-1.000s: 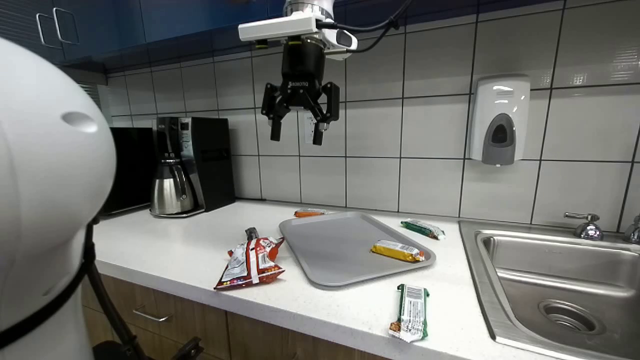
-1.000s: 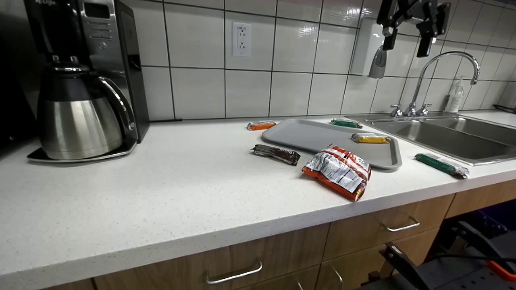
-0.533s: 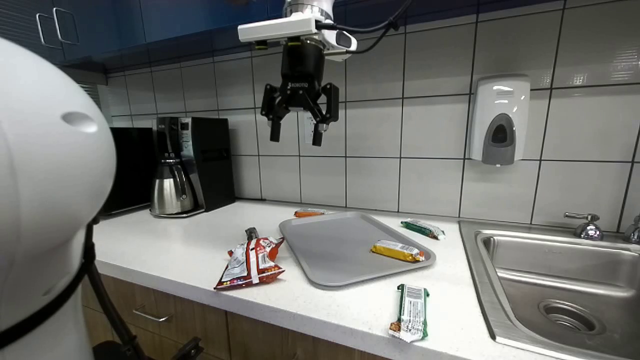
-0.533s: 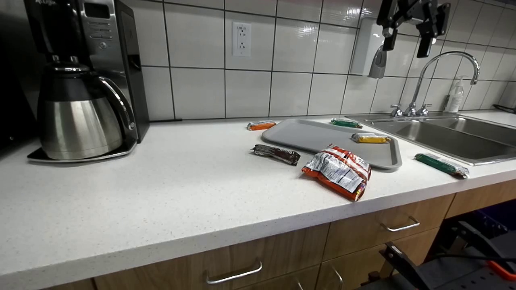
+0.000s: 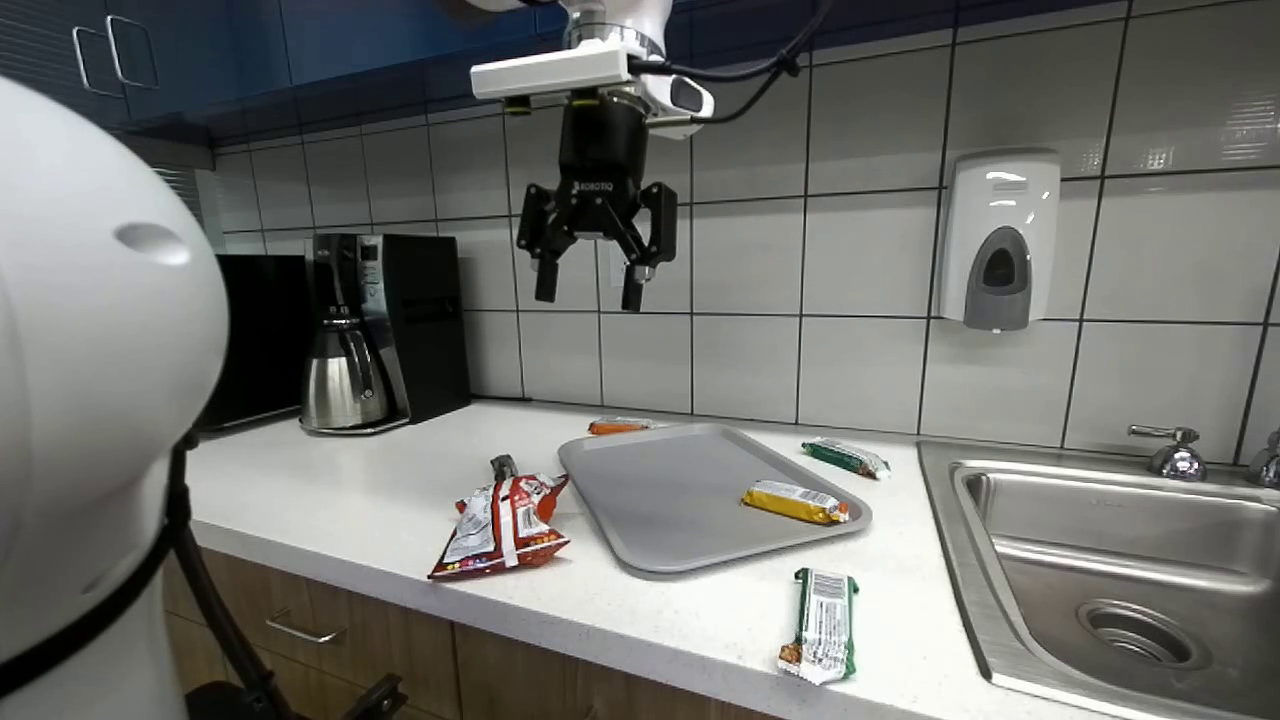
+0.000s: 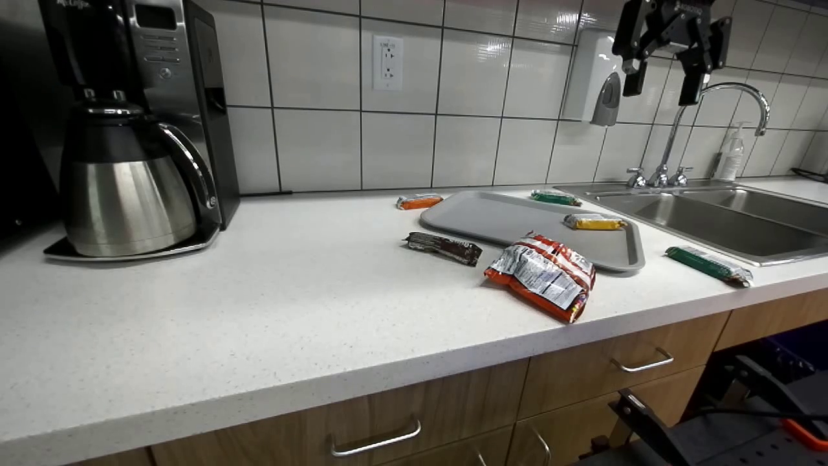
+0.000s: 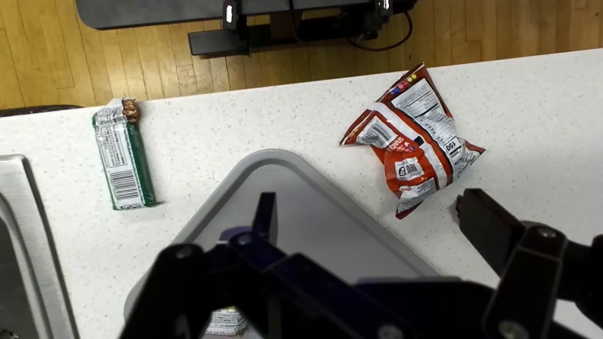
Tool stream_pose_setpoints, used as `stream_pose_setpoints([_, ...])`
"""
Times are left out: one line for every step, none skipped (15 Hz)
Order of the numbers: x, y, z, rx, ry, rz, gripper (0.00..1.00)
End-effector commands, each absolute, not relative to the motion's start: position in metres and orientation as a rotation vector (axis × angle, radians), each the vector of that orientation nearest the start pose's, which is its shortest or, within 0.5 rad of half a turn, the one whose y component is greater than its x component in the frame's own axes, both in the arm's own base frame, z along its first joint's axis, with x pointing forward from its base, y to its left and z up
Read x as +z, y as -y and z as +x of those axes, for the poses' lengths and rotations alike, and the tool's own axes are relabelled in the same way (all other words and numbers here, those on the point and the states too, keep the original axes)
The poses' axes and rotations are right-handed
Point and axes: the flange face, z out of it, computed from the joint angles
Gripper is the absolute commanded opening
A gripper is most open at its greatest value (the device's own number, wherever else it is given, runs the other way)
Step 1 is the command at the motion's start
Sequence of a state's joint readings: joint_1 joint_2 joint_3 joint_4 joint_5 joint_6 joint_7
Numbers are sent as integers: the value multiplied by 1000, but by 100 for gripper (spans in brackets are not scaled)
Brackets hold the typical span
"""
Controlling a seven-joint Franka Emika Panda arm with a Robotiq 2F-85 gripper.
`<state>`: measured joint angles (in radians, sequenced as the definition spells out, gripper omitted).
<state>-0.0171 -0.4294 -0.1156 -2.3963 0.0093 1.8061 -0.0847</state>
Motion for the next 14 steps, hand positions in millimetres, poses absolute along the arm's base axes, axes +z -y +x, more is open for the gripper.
stream_pose_setpoints([456, 64, 383, 213, -110, -3080, 100])
stream_pose_setpoints([453, 67, 381, 206, -122, -3087, 100])
stream_pose_setpoints([451, 70, 379, 203, -131, -3094, 100])
stream_pose_setpoints([447, 74, 378, 197, -139, -3104, 100])
stream_pose_setpoints([443, 78, 376, 194, -145, -3112, 100])
stream_pose_setpoints([439, 81, 374, 195, -145, -3121, 100])
stream_pose_setpoints([434, 86, 371, 198, -140, -3136, 100])
stream_pose_setpoints([429, 91, 369, 204, -143, -3151, 100])
stream_pose_setpoints([424, 96, 367, 207, -144, -3165, 100])
stream_pose_setpoints([419, 102, 365, 216, -149, -3177, 100])
stream_pose_setpoints([413, 108, 364, 218, -152, -3183, 100])
stream_pose_setpoints([409, 113, 362, 227, -158, -3180, 100])
stream_pose_setpoints([405, 120, 362, 224, -172, -3177, 100])
stream_pose_setpoints([401, 124, 361, 225, -186, -3172, 100])
